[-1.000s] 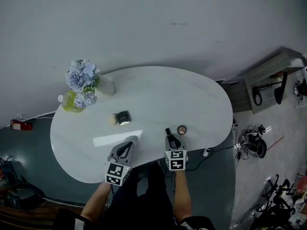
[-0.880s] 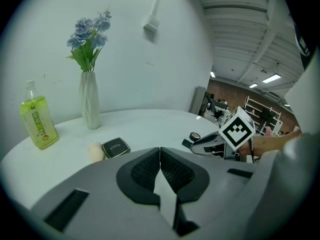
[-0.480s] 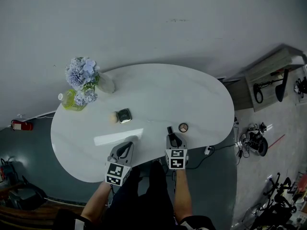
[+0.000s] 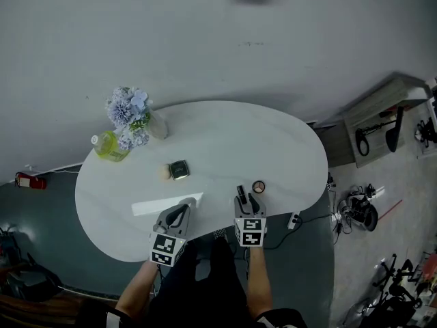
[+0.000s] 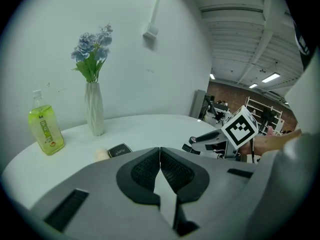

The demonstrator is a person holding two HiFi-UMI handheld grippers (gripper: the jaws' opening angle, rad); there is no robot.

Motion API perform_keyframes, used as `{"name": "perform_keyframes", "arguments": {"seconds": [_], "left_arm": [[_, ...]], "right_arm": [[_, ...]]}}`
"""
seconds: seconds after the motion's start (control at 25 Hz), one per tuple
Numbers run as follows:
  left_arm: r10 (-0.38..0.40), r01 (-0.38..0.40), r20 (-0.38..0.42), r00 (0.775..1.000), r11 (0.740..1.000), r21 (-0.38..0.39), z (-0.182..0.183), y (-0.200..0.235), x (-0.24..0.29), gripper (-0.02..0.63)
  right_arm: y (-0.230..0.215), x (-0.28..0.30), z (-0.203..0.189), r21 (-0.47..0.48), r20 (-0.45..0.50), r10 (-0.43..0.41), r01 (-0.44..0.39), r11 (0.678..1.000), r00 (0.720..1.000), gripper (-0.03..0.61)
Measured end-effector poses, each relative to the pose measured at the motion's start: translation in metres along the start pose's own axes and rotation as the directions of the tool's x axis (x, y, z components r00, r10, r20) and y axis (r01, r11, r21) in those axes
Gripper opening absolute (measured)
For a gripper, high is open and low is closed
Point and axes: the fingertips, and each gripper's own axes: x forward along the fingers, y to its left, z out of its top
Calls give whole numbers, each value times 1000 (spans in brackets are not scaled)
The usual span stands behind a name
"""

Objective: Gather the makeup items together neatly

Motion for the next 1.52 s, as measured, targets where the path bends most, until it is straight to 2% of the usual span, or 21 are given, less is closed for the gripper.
{"name": "perform_keyframes", "arguments": {"seconds": [0.4, 0.76, 1.08, 1.2, 1.52], "left_arm": [[40, -44, 108, 993, 999, 30, 52, -1, -31, 20], [74, -86, 211, 975, 995, 48, 100, -6, -64, 20], [115, -133, 267, 957, 990, 50, 121, 4, -87, 20], [122, -141, 279, 953, 989, 47, 123, 7, -92, 20], [127, -147, 301, 945, 988, 46, 130, 12, -97, 20]], "right_arm": [[23, -59, 80, -39, 172, 28, -21, 999, 985, 175], [59, -114, 145, -102, 319, 133, -106, 989, 938, 156], [84, -133, 166, -154, 372, 191, -142, 978, 908, 100], [88, -132, 169, -161, 372, 190, -139, 977, 908, 63], [95, -130, 179, -172, 380, 192, -135, 976, 905, 38]]}}
